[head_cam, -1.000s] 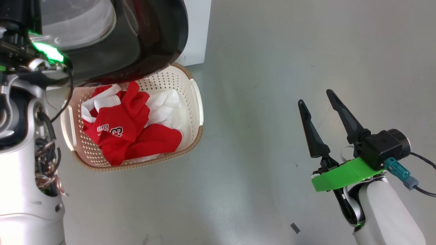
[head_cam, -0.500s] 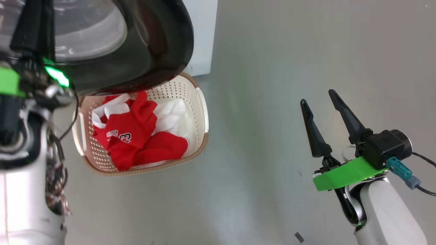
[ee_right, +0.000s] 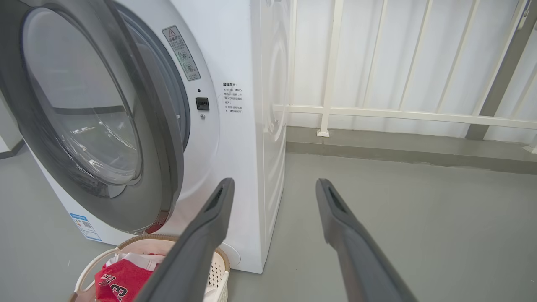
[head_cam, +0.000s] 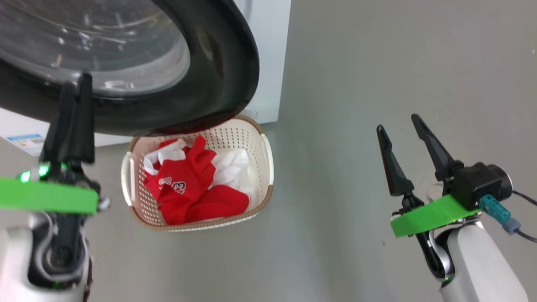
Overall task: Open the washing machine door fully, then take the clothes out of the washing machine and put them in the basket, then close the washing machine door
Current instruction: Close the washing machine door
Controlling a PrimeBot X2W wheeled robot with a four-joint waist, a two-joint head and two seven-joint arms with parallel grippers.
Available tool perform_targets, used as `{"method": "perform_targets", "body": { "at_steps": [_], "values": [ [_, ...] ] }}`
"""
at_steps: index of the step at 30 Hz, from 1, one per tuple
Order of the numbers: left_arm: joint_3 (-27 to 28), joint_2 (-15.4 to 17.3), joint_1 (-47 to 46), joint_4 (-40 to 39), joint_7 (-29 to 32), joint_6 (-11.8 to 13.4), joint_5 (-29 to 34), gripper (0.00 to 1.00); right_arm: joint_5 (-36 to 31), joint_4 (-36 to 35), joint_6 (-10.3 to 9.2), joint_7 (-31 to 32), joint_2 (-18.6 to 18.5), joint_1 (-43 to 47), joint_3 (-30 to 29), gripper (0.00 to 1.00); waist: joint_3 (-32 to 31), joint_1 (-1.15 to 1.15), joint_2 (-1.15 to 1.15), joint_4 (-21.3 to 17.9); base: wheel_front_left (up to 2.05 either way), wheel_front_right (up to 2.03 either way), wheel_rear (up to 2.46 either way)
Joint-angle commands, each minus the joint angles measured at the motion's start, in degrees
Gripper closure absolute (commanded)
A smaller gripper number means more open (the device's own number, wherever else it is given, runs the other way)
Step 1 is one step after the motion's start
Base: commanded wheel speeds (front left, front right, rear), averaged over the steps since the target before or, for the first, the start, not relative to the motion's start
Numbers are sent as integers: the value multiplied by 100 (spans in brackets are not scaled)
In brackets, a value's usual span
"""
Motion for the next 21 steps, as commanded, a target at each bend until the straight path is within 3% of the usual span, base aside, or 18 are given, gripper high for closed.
{"method": "perform_targets", "body": {
  "at_steps": [1,6,11,21],
  "values": [
    [135,264,153,-208,-146,-76,234,0,-45,-106,20,-36,4,111,92,0,-240,0,0,105,0,0,0],
    [-97,506,768,-502,-743,-70,1318,0,-68,-95,20,-36,4,212,68,0,-495,0,0,138,0,0,0],
    [-181,678,1393,-738,-1115,172,2380,0,-160,-179,20,-36,4,346,65,0,-735,0,0,158,0,0,0],
    [-118,554,2295,-752,-1239,350,3268,0,-116,-423,20,-36,4,750,-19,0,-1202,0,0,171,0,0,0]
  ]
}}
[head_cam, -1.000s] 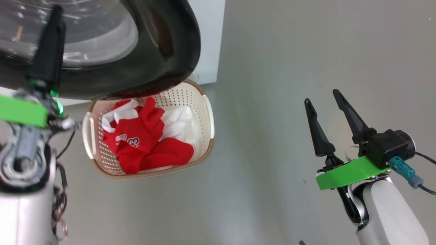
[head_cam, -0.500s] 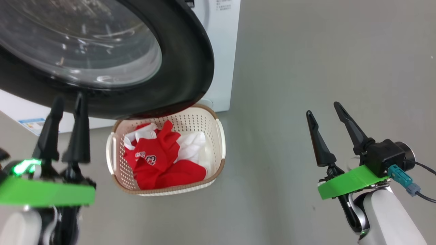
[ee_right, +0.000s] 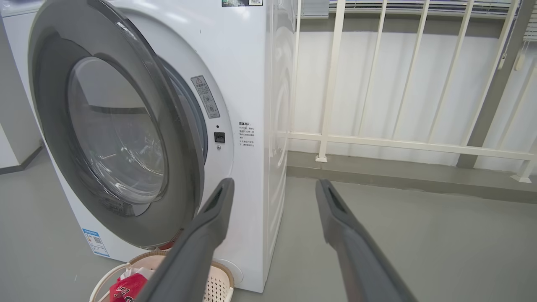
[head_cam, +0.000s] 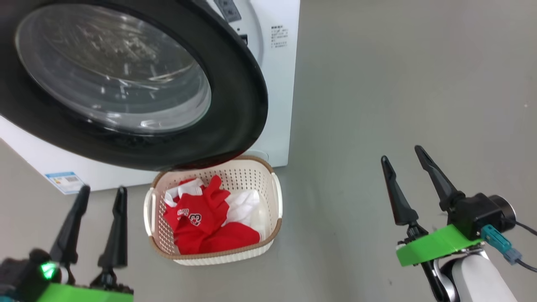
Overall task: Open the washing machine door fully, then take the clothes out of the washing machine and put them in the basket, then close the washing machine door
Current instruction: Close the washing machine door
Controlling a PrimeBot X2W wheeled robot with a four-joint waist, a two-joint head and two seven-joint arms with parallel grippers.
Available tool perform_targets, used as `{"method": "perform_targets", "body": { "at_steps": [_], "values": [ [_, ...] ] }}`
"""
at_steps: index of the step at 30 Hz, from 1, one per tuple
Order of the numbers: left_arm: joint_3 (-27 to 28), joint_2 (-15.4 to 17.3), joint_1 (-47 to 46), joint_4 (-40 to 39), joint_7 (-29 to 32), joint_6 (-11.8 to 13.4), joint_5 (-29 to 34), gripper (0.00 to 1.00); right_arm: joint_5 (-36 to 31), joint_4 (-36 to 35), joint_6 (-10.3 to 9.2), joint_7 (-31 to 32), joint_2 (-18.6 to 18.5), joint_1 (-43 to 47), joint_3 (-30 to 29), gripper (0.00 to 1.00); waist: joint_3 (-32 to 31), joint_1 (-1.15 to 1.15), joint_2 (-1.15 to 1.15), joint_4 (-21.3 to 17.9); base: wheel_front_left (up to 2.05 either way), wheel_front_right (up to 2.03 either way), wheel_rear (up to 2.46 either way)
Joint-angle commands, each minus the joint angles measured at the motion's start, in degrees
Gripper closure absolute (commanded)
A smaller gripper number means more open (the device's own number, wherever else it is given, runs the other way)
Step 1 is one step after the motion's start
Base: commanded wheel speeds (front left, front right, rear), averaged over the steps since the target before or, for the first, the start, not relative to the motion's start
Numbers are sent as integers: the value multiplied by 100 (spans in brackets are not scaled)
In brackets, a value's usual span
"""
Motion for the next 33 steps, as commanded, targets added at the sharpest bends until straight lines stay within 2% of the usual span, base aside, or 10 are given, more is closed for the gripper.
{"method": "perform_targets", "body": {
  "at_steps": [1,17,33],
  "values": [
    [252,85,28,-164,-63,45,127,0,39,-178,20,-36,1,48,59,0,-156,0,0,9,0,0,0],
    [554,-311,970,-188,-68,33,641,0,133,-284,20,-36,1,675,-120,0,-659,0,0,39,0,0,0],
    [622,-541,1132,-63,-68,-142,946,0,136,-268,20,-36,1,736,-187,0,-745,0,0,175,0,0,0]
  ]
}}
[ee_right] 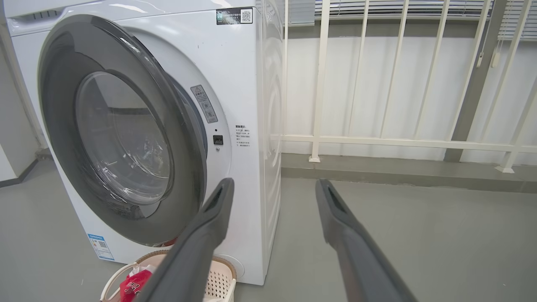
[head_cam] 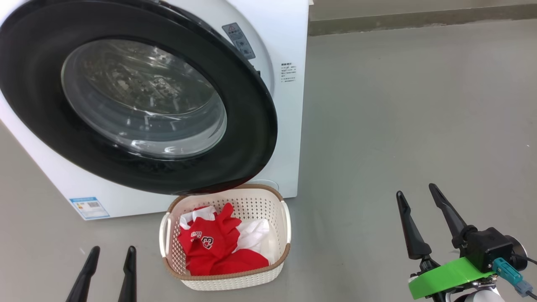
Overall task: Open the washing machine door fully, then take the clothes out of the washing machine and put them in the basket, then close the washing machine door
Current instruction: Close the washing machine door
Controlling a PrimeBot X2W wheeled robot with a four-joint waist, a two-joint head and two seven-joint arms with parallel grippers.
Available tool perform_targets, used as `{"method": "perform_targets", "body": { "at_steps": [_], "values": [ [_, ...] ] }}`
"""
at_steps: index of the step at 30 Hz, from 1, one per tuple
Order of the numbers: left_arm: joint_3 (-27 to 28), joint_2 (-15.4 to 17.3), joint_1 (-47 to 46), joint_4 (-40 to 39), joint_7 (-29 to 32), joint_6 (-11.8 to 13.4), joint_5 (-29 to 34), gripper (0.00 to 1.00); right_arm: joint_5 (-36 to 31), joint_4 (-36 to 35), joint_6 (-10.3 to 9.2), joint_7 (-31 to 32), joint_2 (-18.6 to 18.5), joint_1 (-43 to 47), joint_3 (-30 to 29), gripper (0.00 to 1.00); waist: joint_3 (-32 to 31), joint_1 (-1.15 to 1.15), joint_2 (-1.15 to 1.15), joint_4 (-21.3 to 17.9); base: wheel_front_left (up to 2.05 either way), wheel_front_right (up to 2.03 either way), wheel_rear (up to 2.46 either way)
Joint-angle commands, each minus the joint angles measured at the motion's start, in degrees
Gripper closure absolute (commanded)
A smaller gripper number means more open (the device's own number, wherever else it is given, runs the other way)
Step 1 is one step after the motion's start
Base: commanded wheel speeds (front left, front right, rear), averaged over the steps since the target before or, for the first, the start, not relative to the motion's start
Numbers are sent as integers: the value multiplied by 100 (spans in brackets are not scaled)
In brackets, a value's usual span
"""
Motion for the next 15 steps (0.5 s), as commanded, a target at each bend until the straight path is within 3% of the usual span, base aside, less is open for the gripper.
{"method": "perform_targets", "body": {
  "at_steps": [1,2,3,4,5,15],
  "values": [
    [211,46,-156,-113,-69,-28,78,0,36,-129,20,-36,-25,-136,93,0,13,0,0,33,0,0,0],
    [197,34,-169,-115,-69,-38,90,0,19,-118,20,-36,-25,-148,92,20,23,0,0,63,0,0,0],
    [181,24,-183,-116,-69,-48,102,0,-13,-100,20,-36,-25,-164,105,62,32,0,0,93,0,0,0],
    [163,13,-201,-117,-69,-59,110,0,-56,-86,20,-36,-25,-186,127,95,43,0,0,130,0,0,0],
    [141,3,-220,-120,-69,-69,117,0,-117,-67,20,-36,-25,-210,170,100,53,0,0,169,0,0,0],
    [-106,-132,-391,-197,-69,-141,188,0,-283,181,20,-36,-25,-675,511,100,214,0,0,570,0,0,0]
  ]
}}
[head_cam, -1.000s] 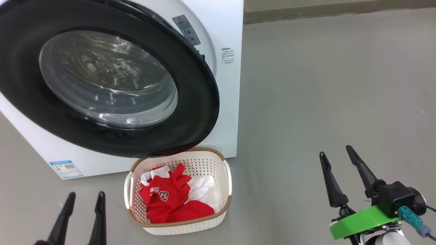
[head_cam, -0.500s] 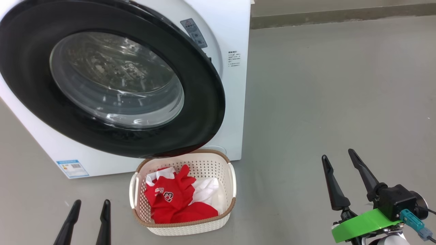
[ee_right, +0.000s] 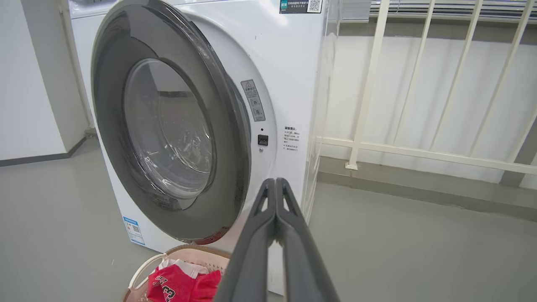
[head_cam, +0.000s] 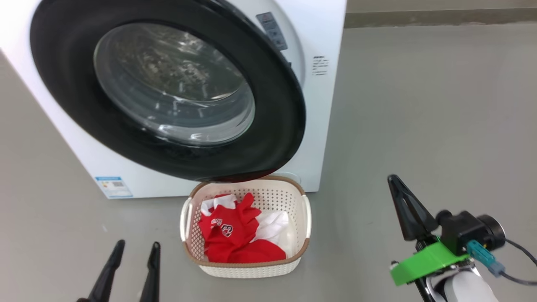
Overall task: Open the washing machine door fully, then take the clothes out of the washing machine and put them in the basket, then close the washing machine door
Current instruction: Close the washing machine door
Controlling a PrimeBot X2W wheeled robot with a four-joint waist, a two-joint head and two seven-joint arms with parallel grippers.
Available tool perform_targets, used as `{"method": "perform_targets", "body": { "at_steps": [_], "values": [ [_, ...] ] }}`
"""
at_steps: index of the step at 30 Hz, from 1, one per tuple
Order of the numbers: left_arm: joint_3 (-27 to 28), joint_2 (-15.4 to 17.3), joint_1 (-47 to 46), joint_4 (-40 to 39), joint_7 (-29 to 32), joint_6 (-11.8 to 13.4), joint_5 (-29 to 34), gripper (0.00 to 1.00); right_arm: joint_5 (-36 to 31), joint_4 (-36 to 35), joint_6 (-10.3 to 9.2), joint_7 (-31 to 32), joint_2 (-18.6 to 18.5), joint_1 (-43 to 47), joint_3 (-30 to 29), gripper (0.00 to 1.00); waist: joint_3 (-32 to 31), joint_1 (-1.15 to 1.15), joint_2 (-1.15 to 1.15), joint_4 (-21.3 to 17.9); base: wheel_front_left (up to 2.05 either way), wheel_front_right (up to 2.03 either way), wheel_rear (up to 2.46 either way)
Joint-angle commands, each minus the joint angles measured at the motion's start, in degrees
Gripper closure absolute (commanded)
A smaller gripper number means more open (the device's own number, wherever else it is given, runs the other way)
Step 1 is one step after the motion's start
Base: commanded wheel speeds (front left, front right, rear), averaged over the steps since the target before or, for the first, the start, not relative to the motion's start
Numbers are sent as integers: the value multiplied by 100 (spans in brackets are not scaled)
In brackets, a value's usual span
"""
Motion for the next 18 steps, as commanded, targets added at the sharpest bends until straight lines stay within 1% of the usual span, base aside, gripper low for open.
{"method": "perform_targets", "body": {
  "at_steps": [1,9,18],
  "values": [
    [153,32,-290,-172,-69,-36,80,0,-50,-86,20,-36,-20,-295,173,100,103,0,0,149,0,0,0],
    [34,-23,-498,-206,-69,-81,99,0,-143,420,20,-36,-20,-1084,602,100,399,0,0,489,0,0,0],
    [-10,-84,-775,-197,-69,-162,91,0,-256,1053,20,-36,-20,-2187,1029,100,828,0,0,810,0,0,0]
  ]
}}
